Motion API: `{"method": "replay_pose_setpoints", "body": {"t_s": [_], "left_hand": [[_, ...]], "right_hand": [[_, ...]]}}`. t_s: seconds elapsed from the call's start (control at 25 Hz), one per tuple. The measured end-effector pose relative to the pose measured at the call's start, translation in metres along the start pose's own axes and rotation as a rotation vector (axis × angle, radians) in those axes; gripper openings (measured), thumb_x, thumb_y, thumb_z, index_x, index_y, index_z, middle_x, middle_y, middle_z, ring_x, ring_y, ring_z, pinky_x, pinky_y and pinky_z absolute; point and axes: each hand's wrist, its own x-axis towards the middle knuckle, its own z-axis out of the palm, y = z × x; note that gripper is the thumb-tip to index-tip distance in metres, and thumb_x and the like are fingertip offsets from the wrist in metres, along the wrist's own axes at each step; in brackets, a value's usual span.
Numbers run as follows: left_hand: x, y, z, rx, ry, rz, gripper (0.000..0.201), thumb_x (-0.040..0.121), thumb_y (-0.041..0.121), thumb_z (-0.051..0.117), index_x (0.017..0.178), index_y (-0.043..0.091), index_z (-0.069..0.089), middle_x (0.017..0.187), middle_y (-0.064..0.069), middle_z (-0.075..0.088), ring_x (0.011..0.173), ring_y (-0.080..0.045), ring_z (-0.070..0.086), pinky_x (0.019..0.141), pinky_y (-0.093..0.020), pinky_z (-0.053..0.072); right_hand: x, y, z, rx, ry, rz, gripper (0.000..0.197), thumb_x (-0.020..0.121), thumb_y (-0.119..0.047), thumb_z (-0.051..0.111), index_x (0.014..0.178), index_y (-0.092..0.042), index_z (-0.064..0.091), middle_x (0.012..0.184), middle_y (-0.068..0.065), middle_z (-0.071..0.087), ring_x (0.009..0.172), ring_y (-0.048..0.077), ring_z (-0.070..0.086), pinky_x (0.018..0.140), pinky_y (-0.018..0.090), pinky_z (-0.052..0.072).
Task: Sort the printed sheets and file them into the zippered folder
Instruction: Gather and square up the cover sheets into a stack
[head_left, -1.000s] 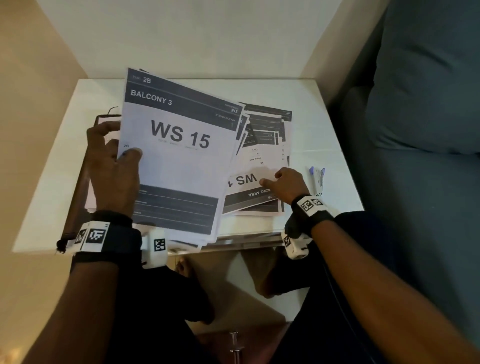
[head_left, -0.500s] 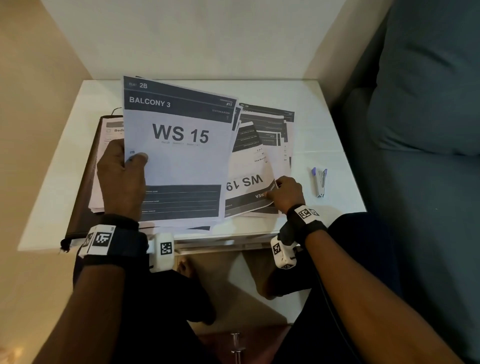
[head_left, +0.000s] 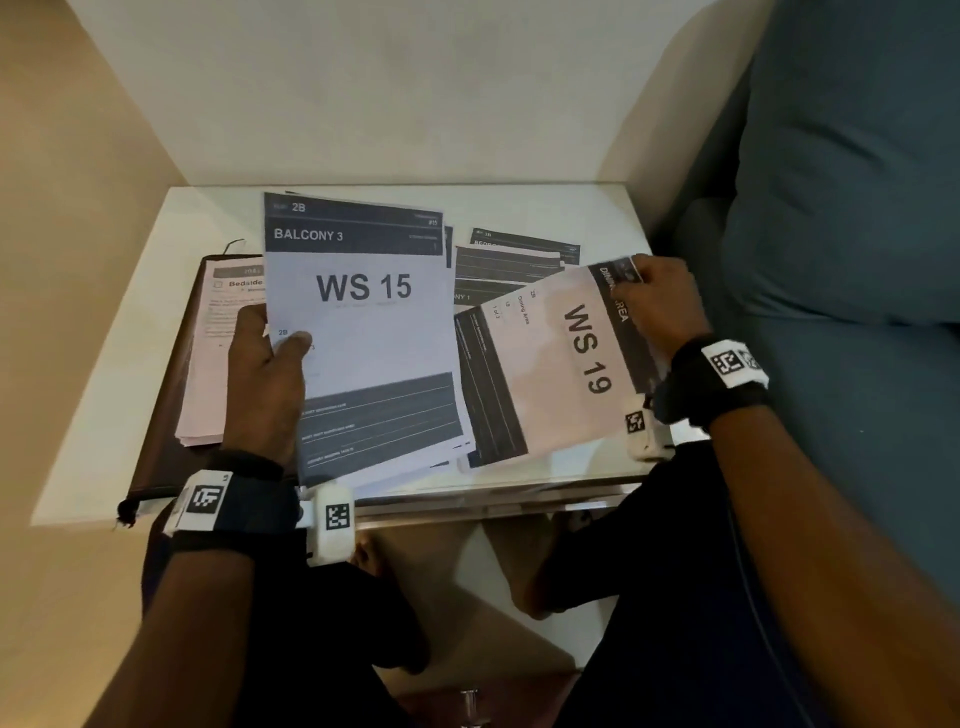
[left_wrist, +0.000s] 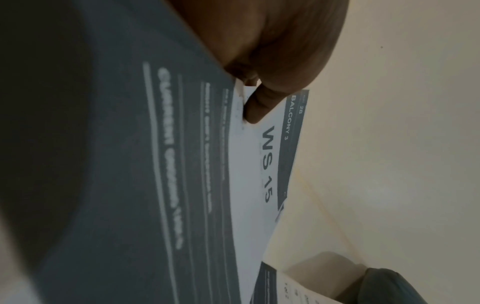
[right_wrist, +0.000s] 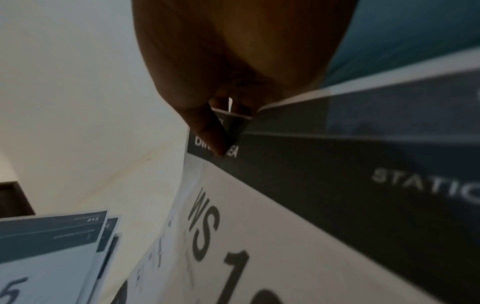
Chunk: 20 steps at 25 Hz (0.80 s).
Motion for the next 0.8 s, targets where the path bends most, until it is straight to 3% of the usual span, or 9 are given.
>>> {"method": "replay_pose_setpoints", "body": {"t_s": [0.12,0.28,0.32,0.4,0.48,0.56,0.6,0.68,0.8], "left_hand": [[-0.003,0.003,-0.002,0.031,-0.087,0.041,0.034,0.103,0.021,0.058,0.136,0.03,0.057,0.132,0.008,0.068,0.118,-0.025,0.066,0.102,-0.056,0.054],[-0.011,0.009,0.002,0.068,-0.261,0.101,0.033,0.105,0.018,0.056,0.136,0.03,0.061,0.132,0.007,0.068,0.124,-0.023,0.062,0.108,-0.051,0.049],[-0.015,0.012,0.006,0.118,-0.313,0.147,0.032,0.104,0.02,0.056,0.133,0.032,0.062,0.13,0.013,0.068,0.125,-0.017,0.061,0.11,-0.046,0.047],[-0.023,0.018,0.014,0.264,-0.377,0.283,0.028,0.106,0.016,0.055,0.124,0.036,0.063,0.12,0.025,0.066,0.121,0.003,0.055,0.108,-0.025,0.043],[-0.029,0.025,0.027,0.37,-0.362,0.389,0.03,0.107,0.011,0.053,0.124,0.035,0.06,0.114,0.019,0.065,0.108,0.019,0.051,0.094,-0.005,0.038],[-0.035,0.035,0.037,0.441,-0.319,0.429,0.036,0.107,0.01,0.052,0.137,0.031,0.055,0.115,0.009,0.06,0.09,0.028,0.047,0.079,0.007,0.032],[-0.035,0.039,0.04,0.482,-0.299,0.452,0.037,0.108,0.011,0.053,0.142,0.025,0.054,0.118,0.008,0.056,0.084,0.027,0.046,0.077,0.009,0.029],[-0.034,0.046,0.042,0.56,-0.251,0.507,0.036,0.108,0.015,0.053,0.145,0.015,0.052,0.117,0.006,0.053,0.08,0.01,0.045,0.076,0.009,0.03],[-0.026,0.048,0.039,0.581,-0.186,0.544,0.034,0.109,0.019,0.05,0.142,0.012,0.046,0.109,0.0,0.062,0.074,-0.006,0.056,0.07,-0.006,0.044]], "right_hand": [[0.015,-0.028,-0.009,-0.156,-0.035,-0.098,0.016,0.091,-0.009,0.057,0.091,-0.014,0.072,0.084,0.005,0.075,0.076,0.022,0.075,0.077,0.05,0.063],[0.018,-0.056,-0.001,-0.193,-0.157,-0.244,0.018,0.088,-0.01,0.06,0.093,-0.019,0.075,0.088,0.0,0.075,0.082,0.02,0.073,0.085,0.05,0.06],[0.016,-0.063,0.003,-0.185,-0.202,-0.283,0.019,0.086,-0.011,0.061,0.093,-0.021,0.075,0.088,-0.001,0.075,0.083,0.019,0.073,0.086,0.051,0.06],[0.007,-0.076,0.013,-0.165,-0.283,-0.355,0.019,0.086,-0.012,0.062,0.094,-0.021,0.076,0.089,-0.003,0.076,0.084,0.015,0.073,0.087,0.048,0.059],[-0.003,-0.087,0.025,-0.14,-0.332,-0.436,0.021,0.089,-0.008,0.062,0.099,-0.018,0.077,0.092,-0.007,0.076,0.085,0.005,0.071,0.089,0.037,0.058],[-0.013,-0.096,0.034,-0.093,-0.383,-0.482,0.026,0.091,-0.003,0.061,0.106,-0.015,0.078,0.097,-0.012,0.075,0.088,-0.004,0.068,0.087,0.023,0.057],[-0.017,-0.1,0.037,-0.061,-0.404,-0.498,0.027,0.091,-0.001,0.061,0.107,-0.015,0.078,0.098,-0.012,0.075,0.09,-0.004,0.068,0.087,0.021,0.056],[-0.021,-0.106,0.043,0.0,-0.423,-0.52,0.029,0.089,0.002,0.061,0.106,-0.014,0.078,0.101,-0.007,0.076,0.095,0.004,0.07,0.092,0.03,0.057],[-0.027,-0.111,0.047,0.033,-0.456,-0.532,0.028,0.09,0.003,0.06,0.107,-0.012,0.077,0.104,-0.003,0.077,0.095,0.01,0.073,0.088,0.038,0.06]]}}
